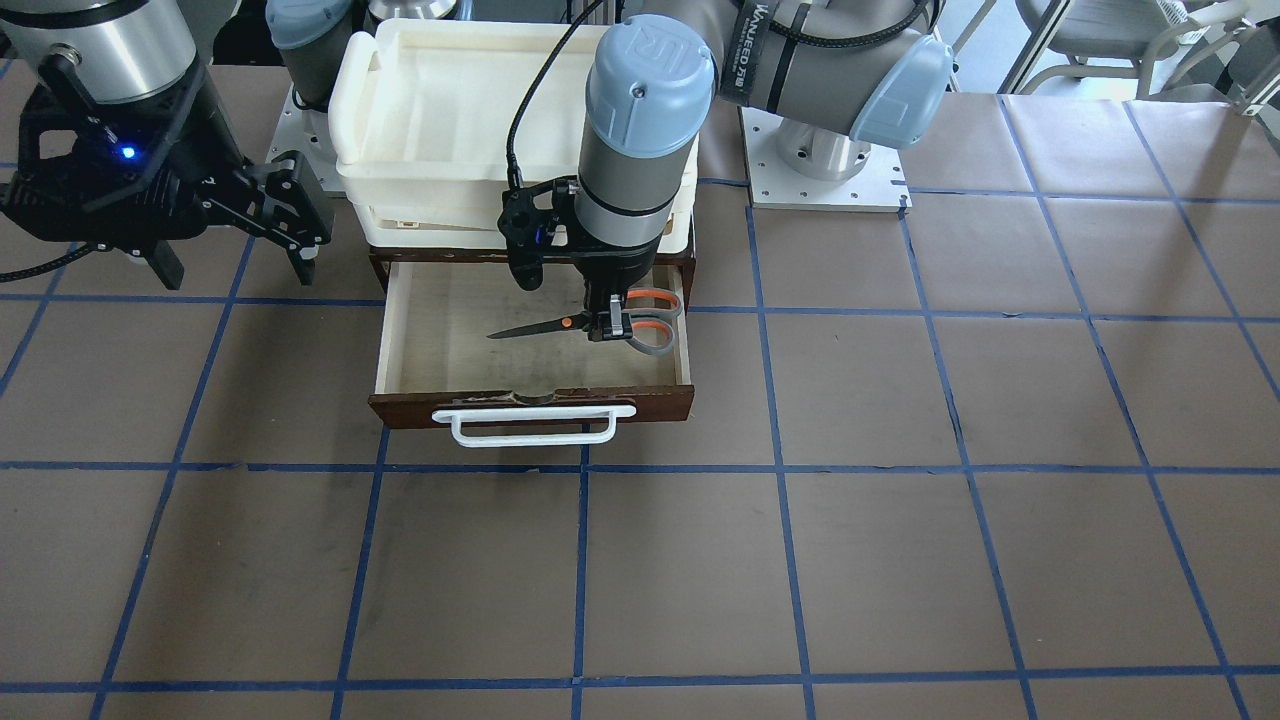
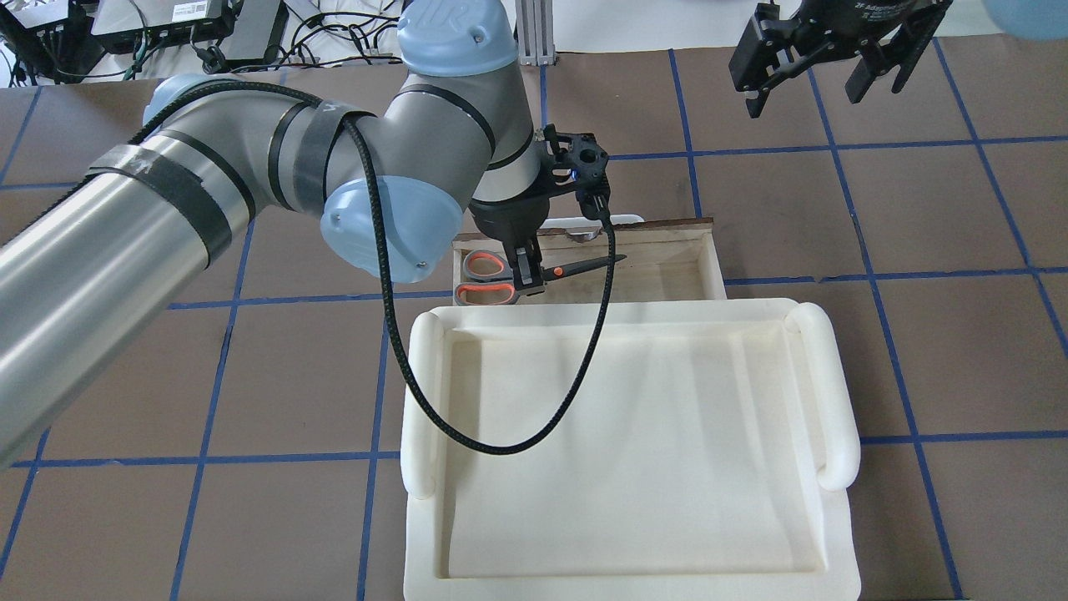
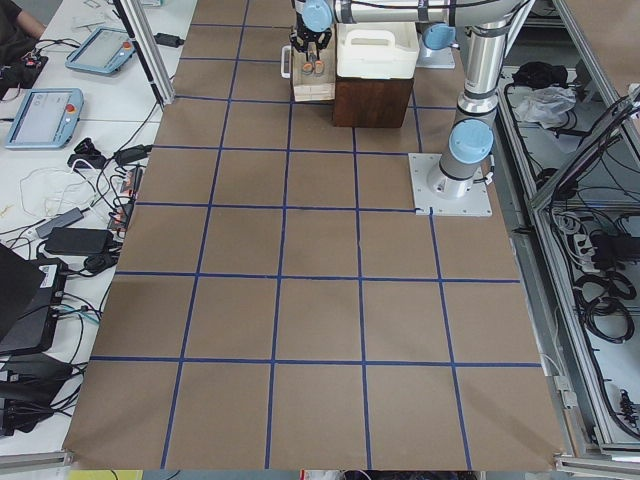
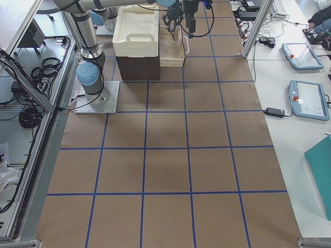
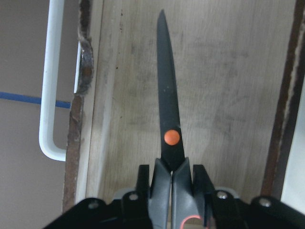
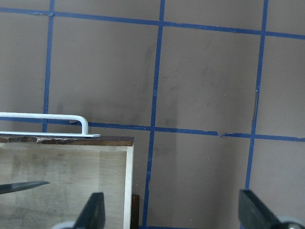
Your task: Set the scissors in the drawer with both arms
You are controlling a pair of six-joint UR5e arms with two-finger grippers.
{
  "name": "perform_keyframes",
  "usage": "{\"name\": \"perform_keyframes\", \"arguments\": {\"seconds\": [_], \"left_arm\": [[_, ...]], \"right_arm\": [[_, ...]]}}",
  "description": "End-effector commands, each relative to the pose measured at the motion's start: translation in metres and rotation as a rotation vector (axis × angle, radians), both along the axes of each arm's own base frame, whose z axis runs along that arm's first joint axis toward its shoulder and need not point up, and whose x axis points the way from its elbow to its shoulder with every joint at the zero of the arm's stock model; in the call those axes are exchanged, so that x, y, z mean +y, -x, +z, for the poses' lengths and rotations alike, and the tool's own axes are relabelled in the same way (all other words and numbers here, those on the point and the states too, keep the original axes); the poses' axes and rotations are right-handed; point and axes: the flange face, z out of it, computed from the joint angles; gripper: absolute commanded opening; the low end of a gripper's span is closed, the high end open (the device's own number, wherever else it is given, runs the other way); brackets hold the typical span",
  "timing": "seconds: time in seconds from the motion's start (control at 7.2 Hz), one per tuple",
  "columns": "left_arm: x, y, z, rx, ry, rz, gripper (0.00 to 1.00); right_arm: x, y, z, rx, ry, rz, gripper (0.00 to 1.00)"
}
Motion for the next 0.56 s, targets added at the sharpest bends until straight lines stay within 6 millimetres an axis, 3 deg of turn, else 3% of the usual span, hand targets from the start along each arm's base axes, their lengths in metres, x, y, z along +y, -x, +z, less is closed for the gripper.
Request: {"name": "perform_keyframes", "arguments": {"seconds": [0.0, 0.42], "left_arm": [[0.0042, 0.0150, -0.0124, -0.013, -0.007, -0.009, 0.00], [0.0052, 0.0158, -0.0182, -0.016, -0.017, 0.006, 0.00]], "right_arm": [[-0.0003, -0.0007, -0.0003, -0.005, 0.003, -0.003, 1.00], [-0.0001, -0.0007, -0.0012, -0.005, 0.000, -0.003, 1.00]]}}
